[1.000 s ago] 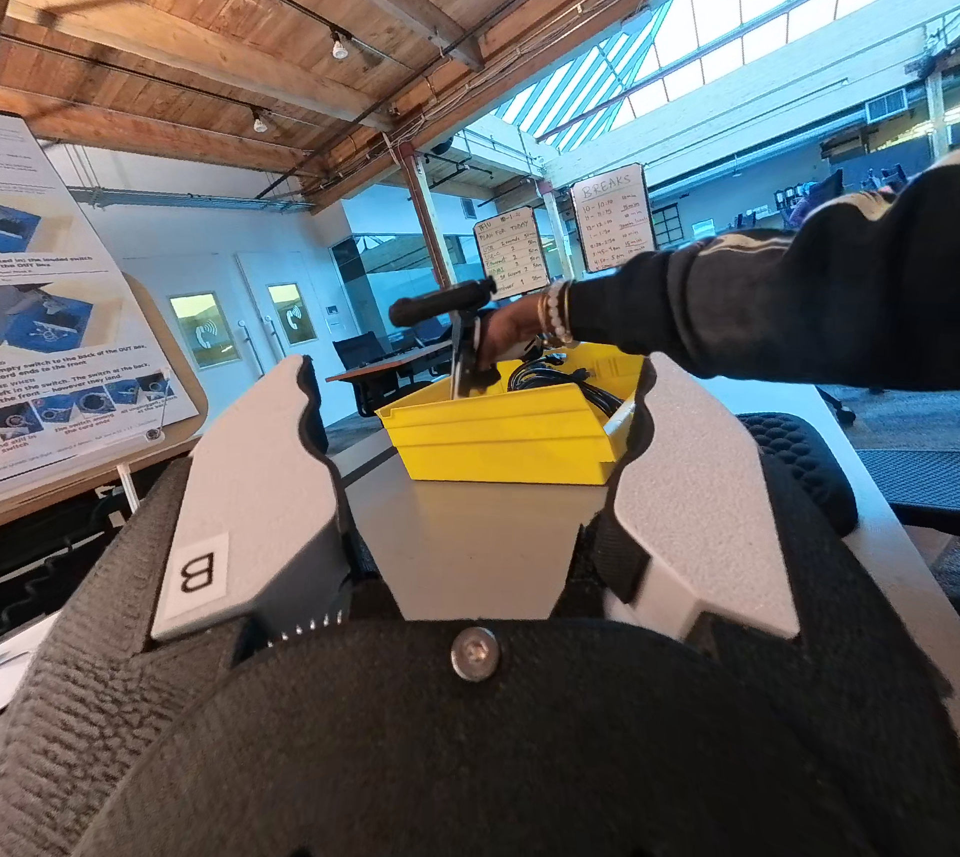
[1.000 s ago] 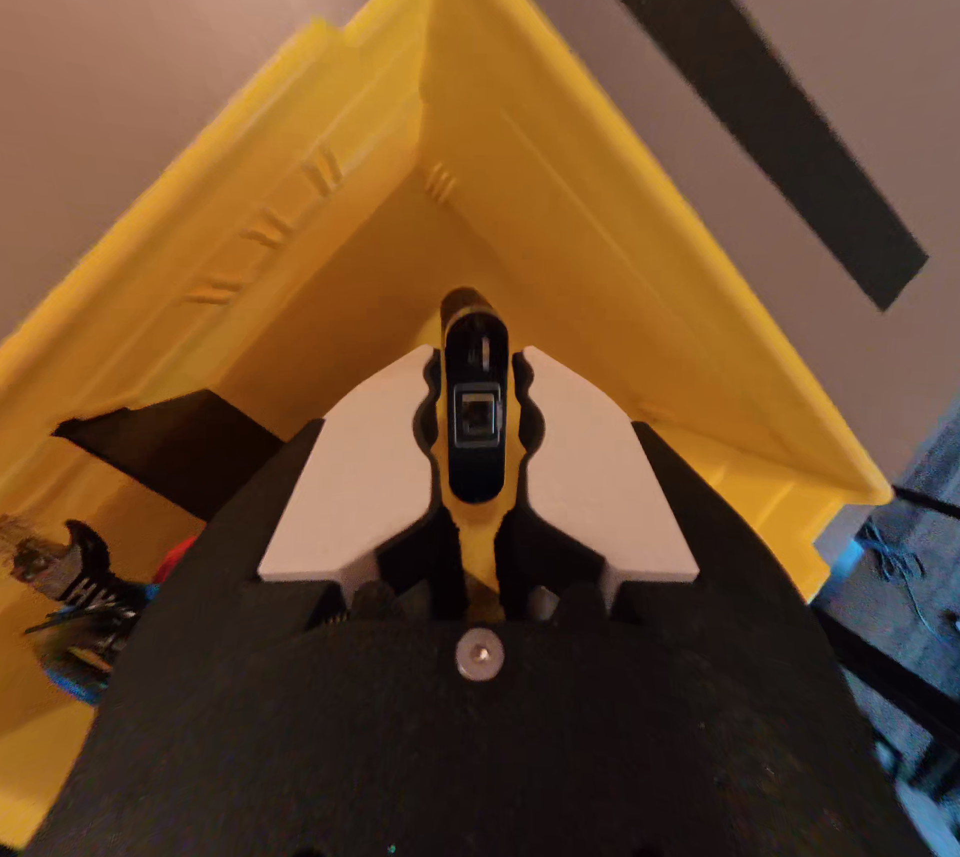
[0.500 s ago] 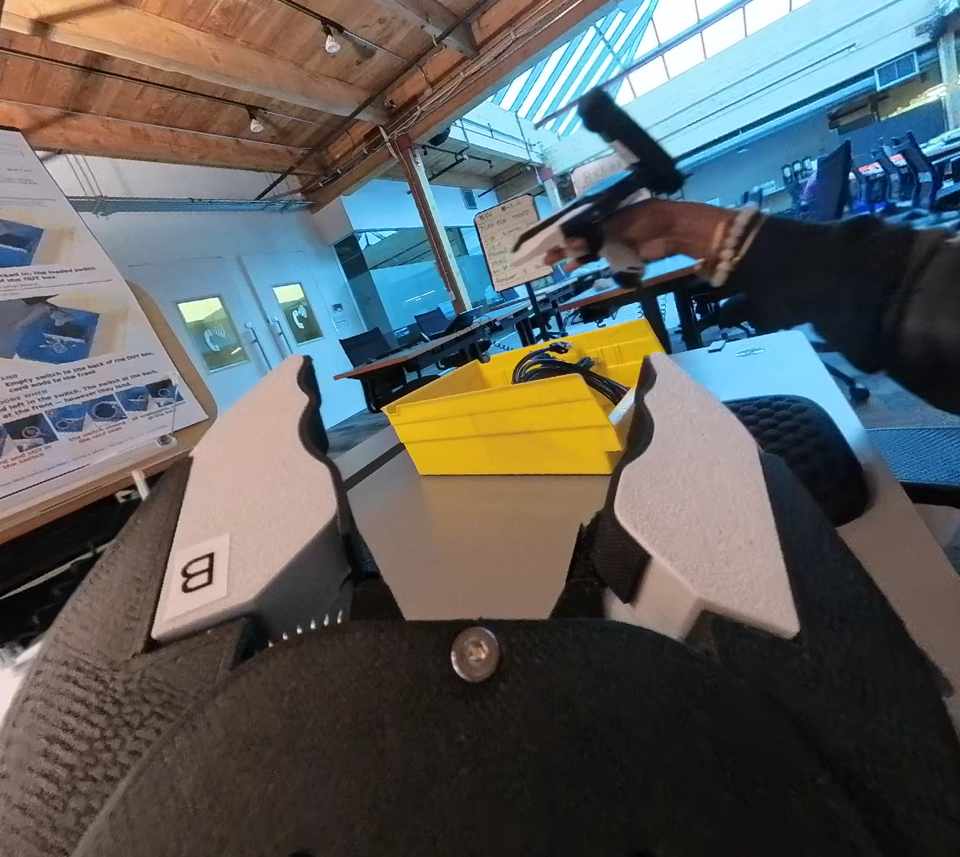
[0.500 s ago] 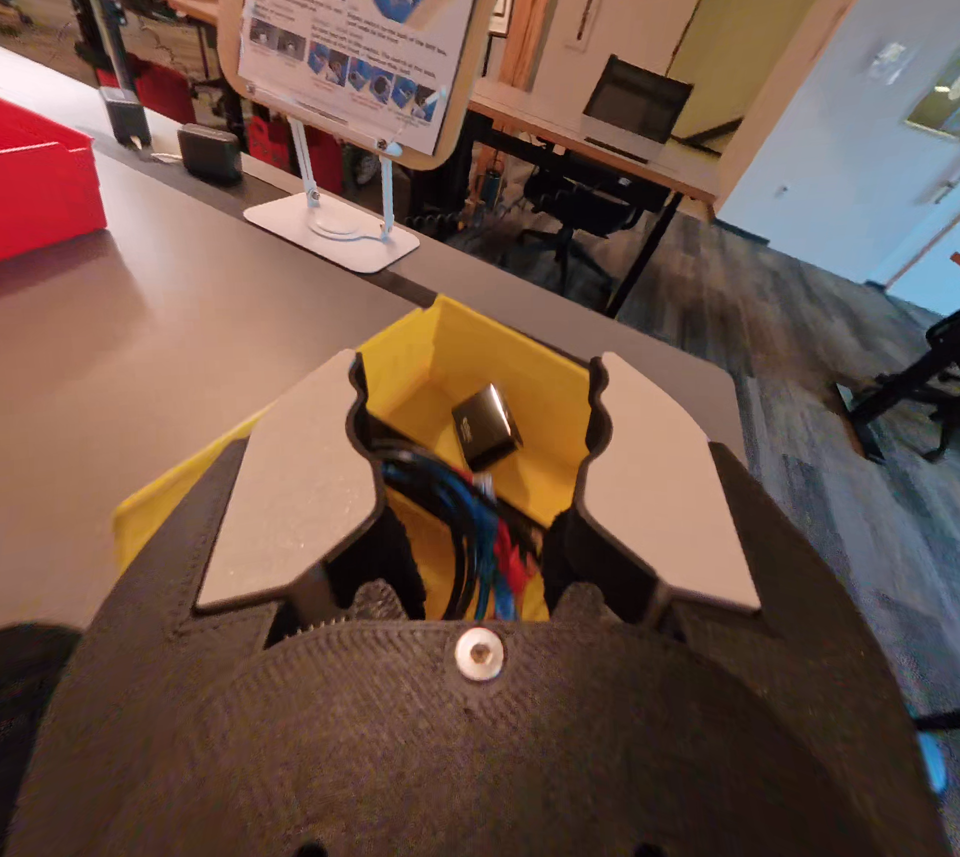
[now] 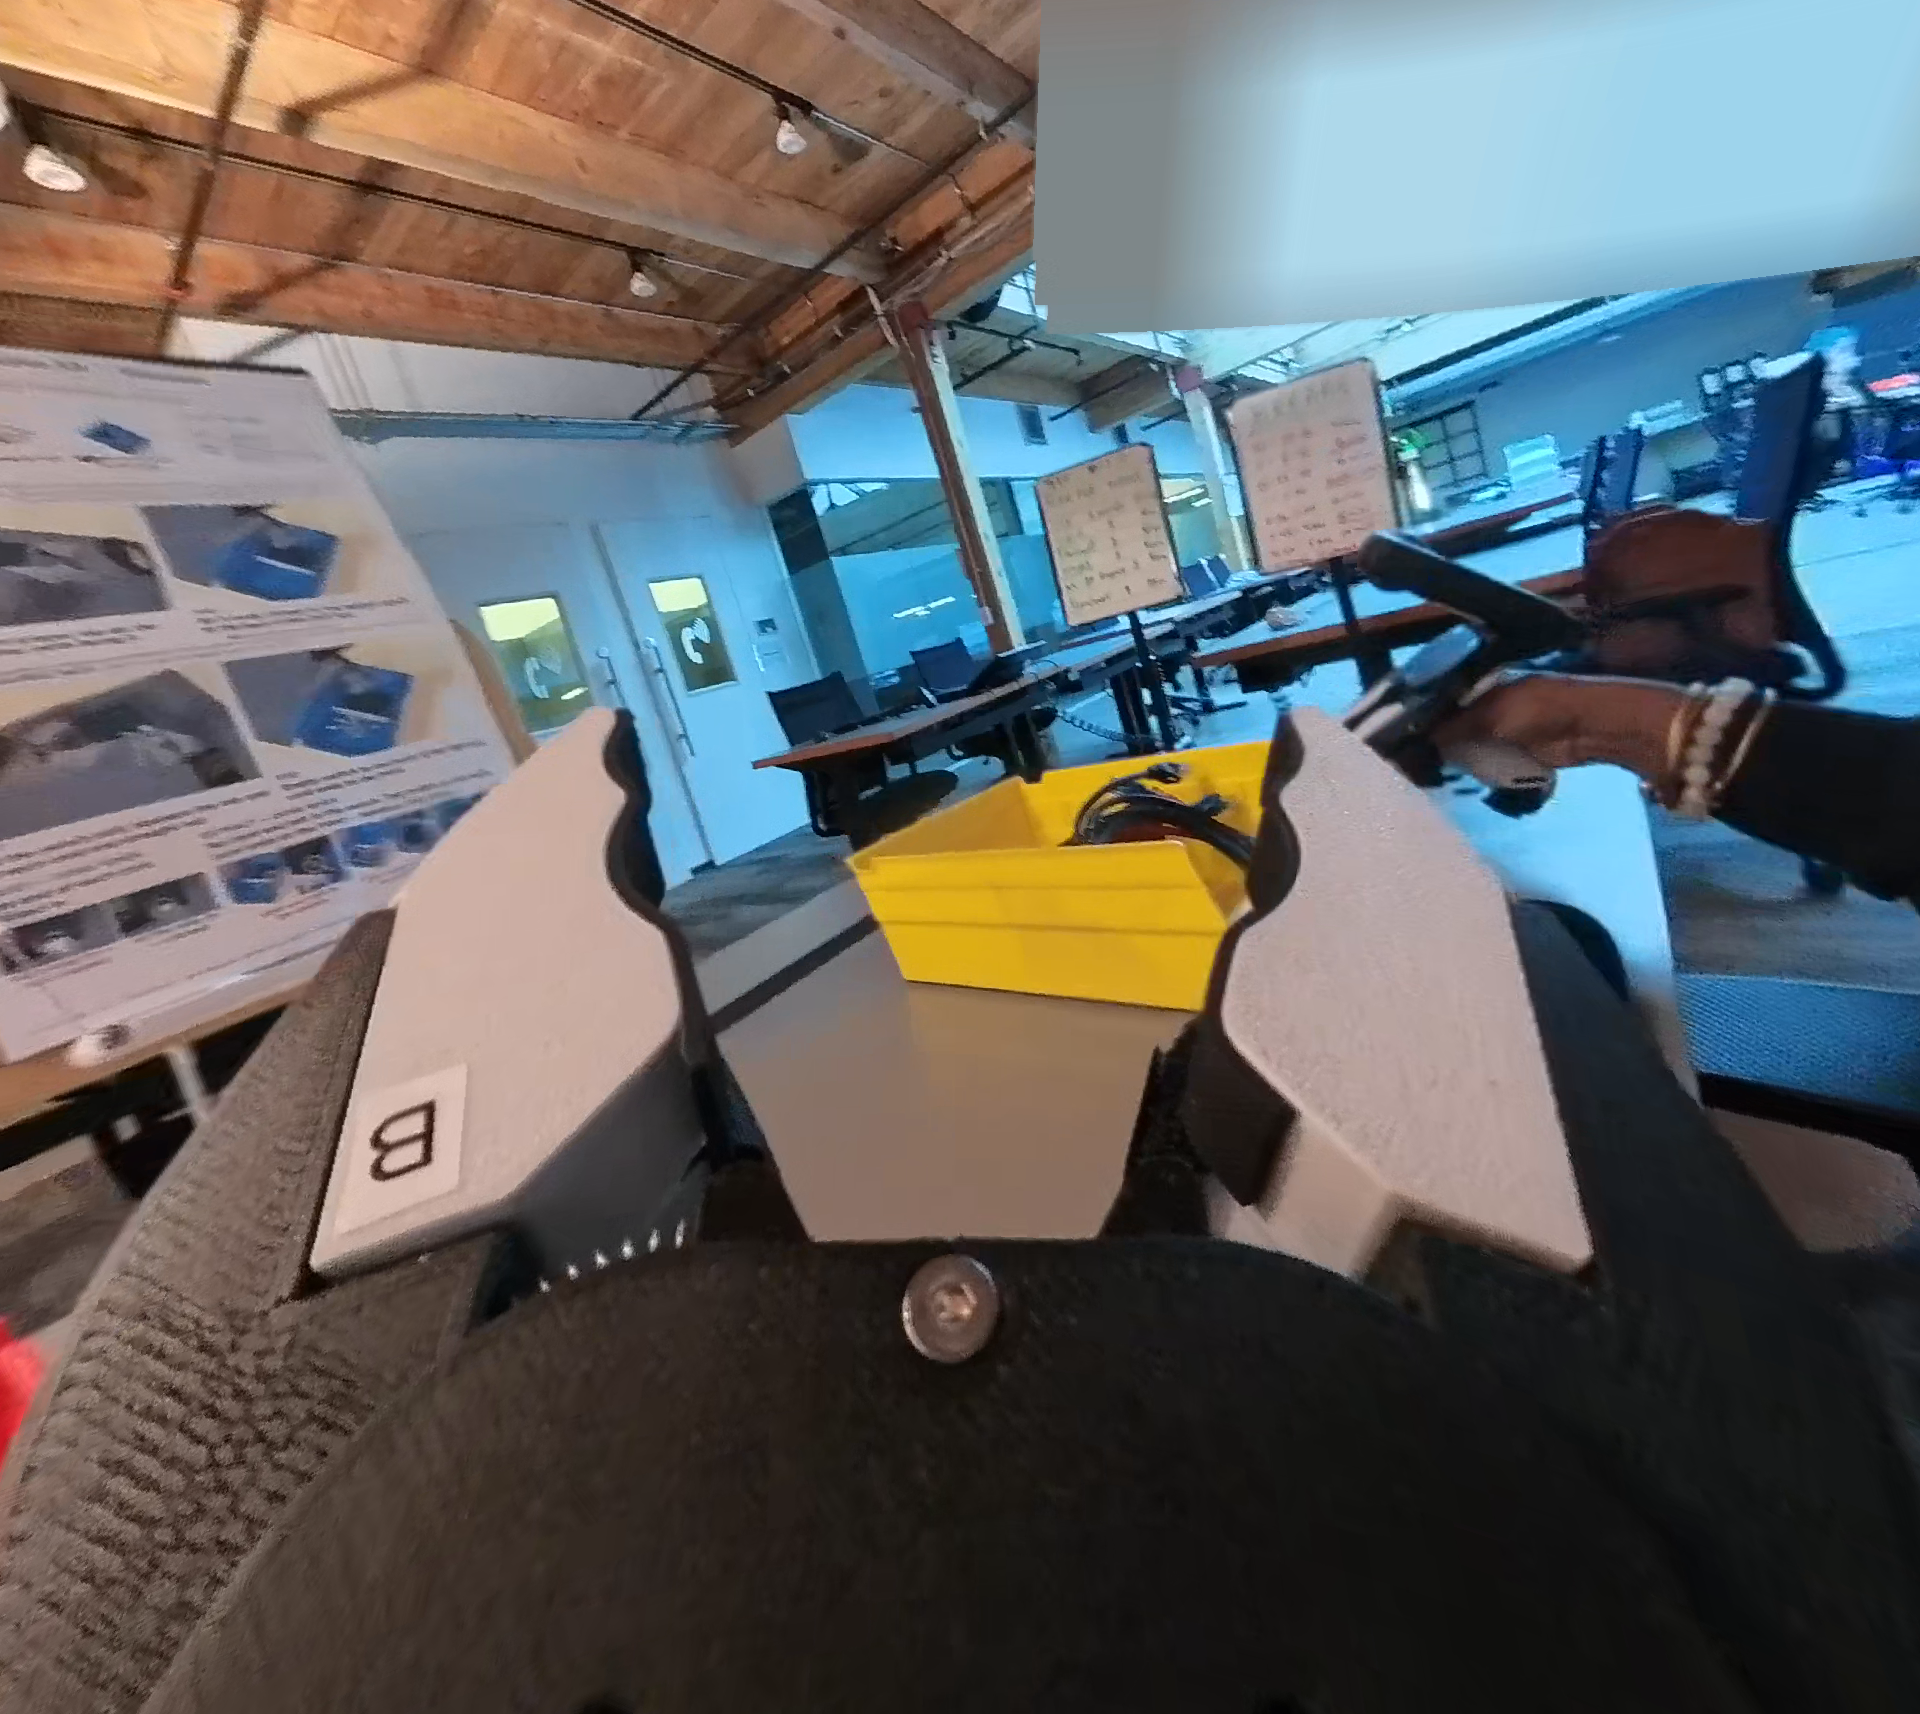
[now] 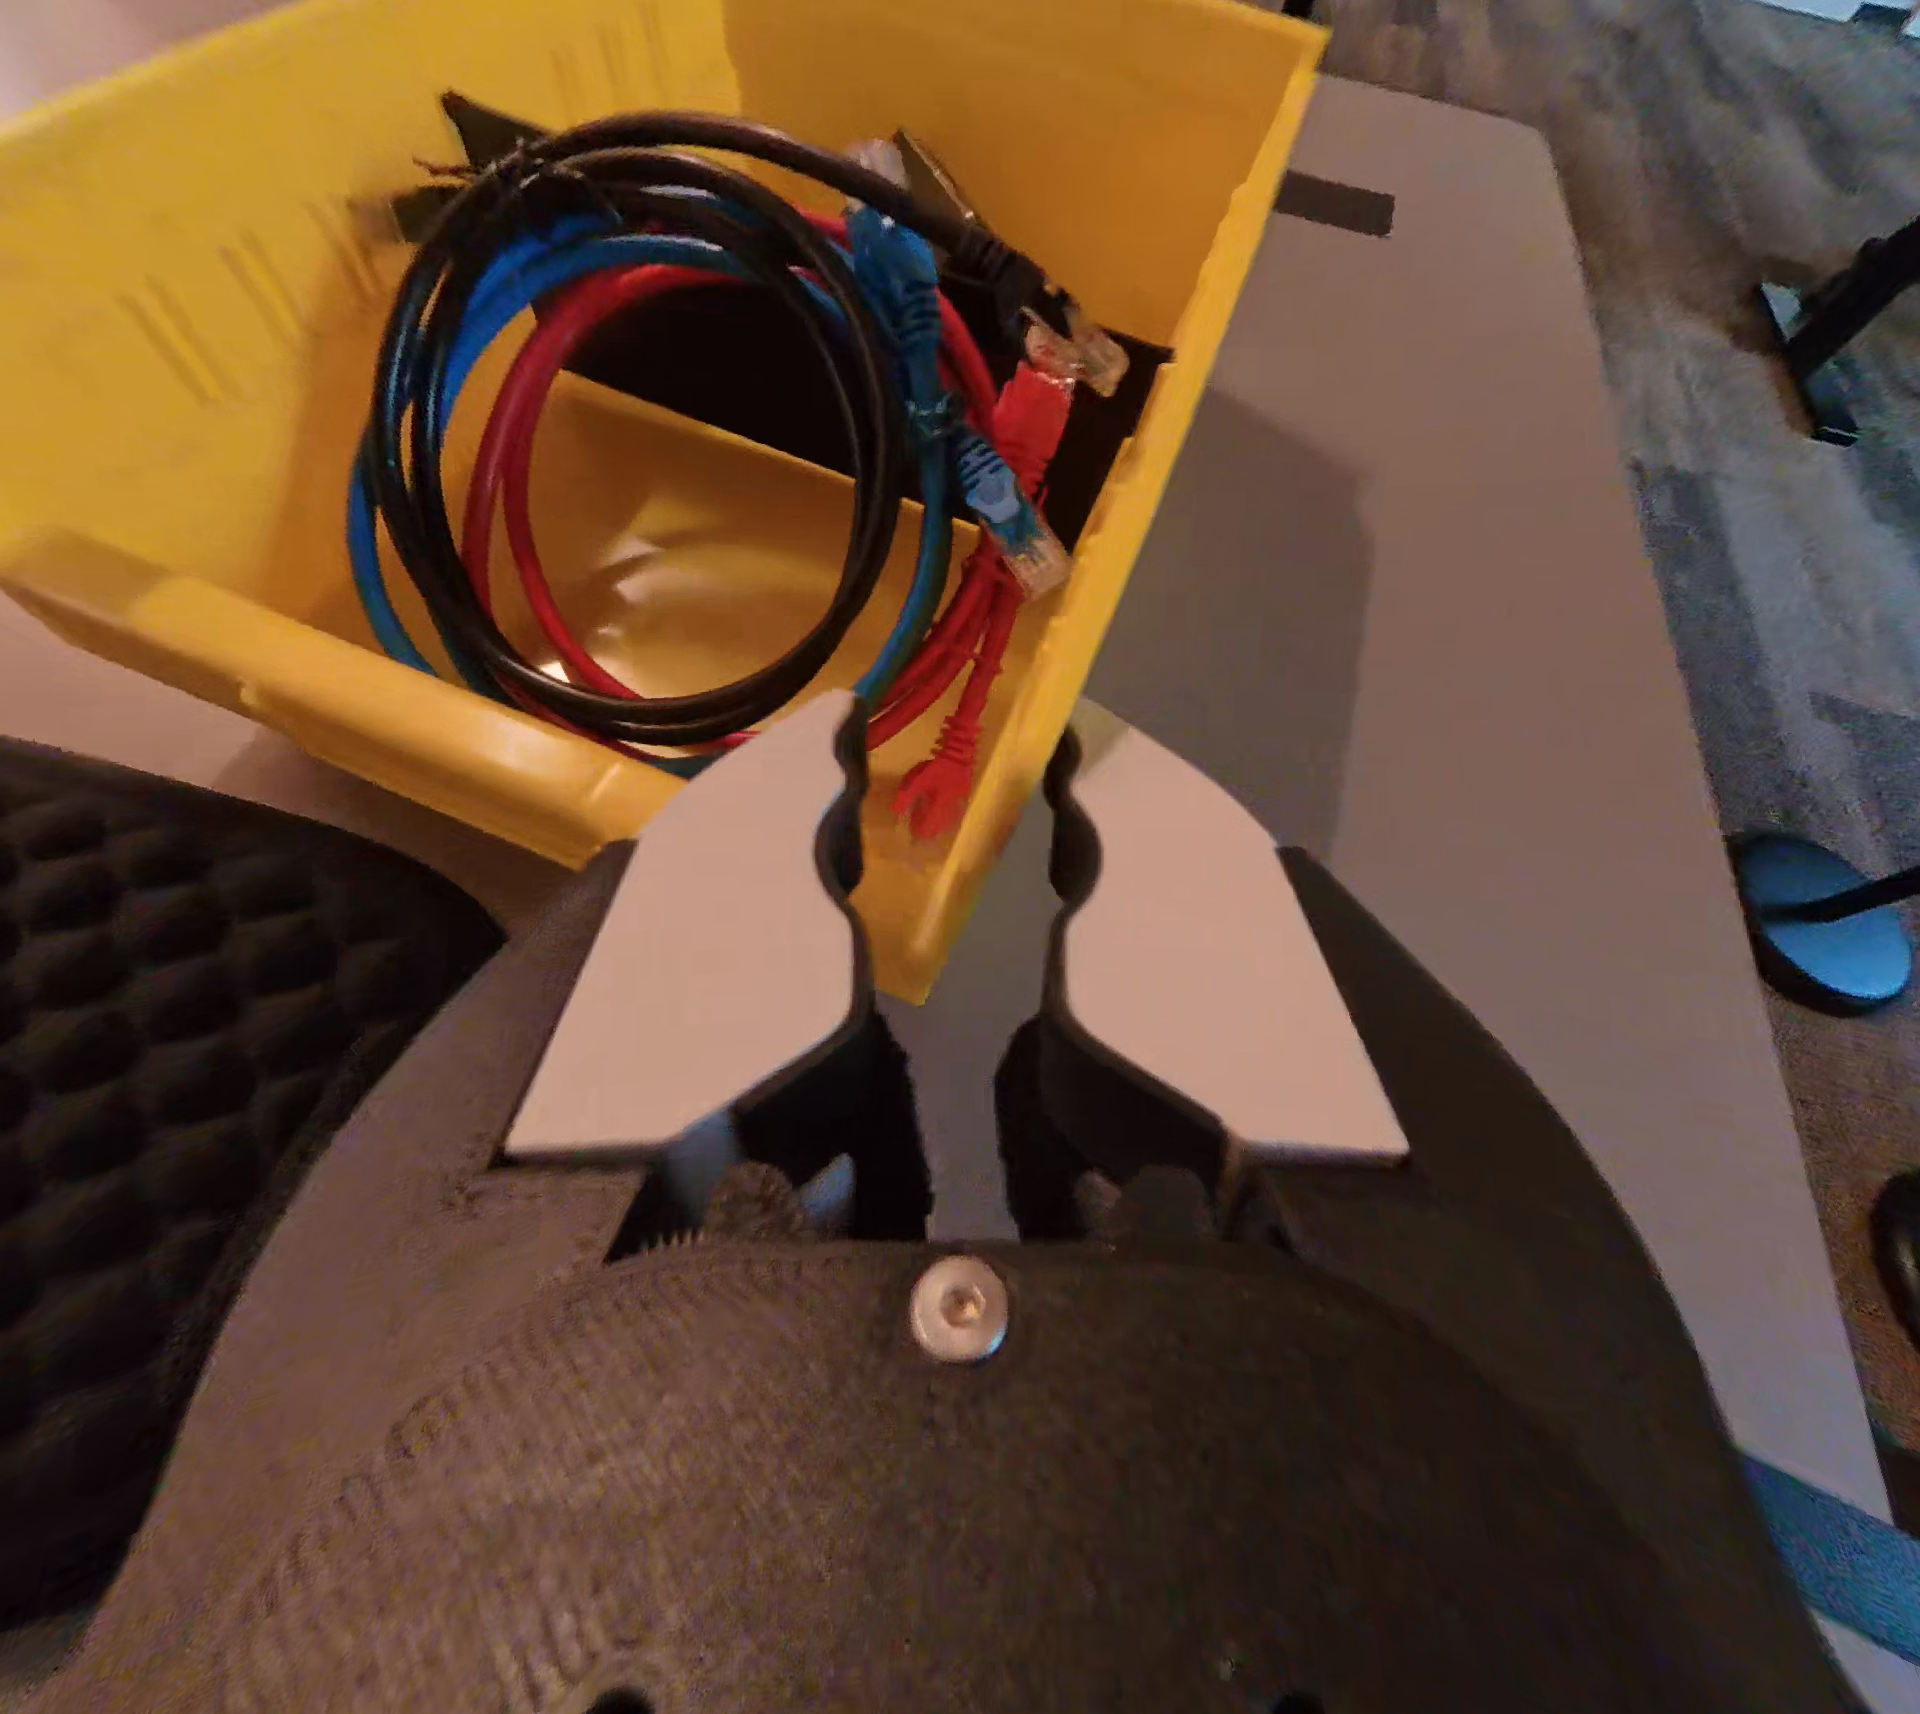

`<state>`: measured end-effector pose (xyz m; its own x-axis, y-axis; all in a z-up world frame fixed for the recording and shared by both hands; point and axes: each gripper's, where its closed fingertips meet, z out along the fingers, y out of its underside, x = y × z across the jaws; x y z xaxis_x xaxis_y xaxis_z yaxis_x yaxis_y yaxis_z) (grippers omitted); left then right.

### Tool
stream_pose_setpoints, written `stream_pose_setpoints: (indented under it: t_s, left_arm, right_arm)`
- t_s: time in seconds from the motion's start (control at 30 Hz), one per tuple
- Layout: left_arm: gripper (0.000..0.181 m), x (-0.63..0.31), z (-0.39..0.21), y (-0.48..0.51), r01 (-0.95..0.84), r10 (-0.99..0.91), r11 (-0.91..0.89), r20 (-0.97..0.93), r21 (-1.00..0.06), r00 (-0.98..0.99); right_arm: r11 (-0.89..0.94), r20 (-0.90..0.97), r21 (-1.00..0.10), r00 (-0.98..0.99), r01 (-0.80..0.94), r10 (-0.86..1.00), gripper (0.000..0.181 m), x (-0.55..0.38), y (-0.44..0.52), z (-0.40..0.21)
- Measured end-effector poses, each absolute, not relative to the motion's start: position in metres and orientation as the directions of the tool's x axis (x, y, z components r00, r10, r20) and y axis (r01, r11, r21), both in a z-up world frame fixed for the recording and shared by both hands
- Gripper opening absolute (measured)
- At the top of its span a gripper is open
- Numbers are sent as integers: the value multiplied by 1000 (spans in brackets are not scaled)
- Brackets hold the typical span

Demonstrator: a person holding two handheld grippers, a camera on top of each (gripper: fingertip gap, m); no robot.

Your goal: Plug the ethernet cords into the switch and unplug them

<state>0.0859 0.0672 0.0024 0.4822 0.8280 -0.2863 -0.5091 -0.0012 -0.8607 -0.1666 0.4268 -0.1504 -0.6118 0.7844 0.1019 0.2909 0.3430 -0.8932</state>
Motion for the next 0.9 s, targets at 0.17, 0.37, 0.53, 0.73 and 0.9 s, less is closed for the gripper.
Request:
stream_pose_setpoints:
  t_s: [0.17, 0.37, 0.53, 0.73, 0.9]
  left_arm:
    - [106, 99, 18, 23, -550, 895, -116, -328, -827, 303]
    - [103, 108, 35, -13, -585, 924, -195, -348, -787, 160]
    - [101, 114, 45, -37, -587, 920, -298, -391, -753, 34]
    - [100, 128, 55, -70, -586, 928, -324, -371, -743, -43]
    - [96, 142, 60, -107, -562, 933, -349, -334, -750, -133]
  right_arm:
    - [363, 89, -870, -620, 332, 780, 17, -173, 408, -155]
    - [479, 175, -826, -673, 296, 719, 21, -167, 360, -157]
    - [538, 186, -800, -742, 266, 644, 27, -153, 309, -159]
    - [591, 187, -768, -795, 247, 576, 30, -142, 250, -160]
    - [623, 153, -745, -848, 238, 507, 31, -129, 203, -163]
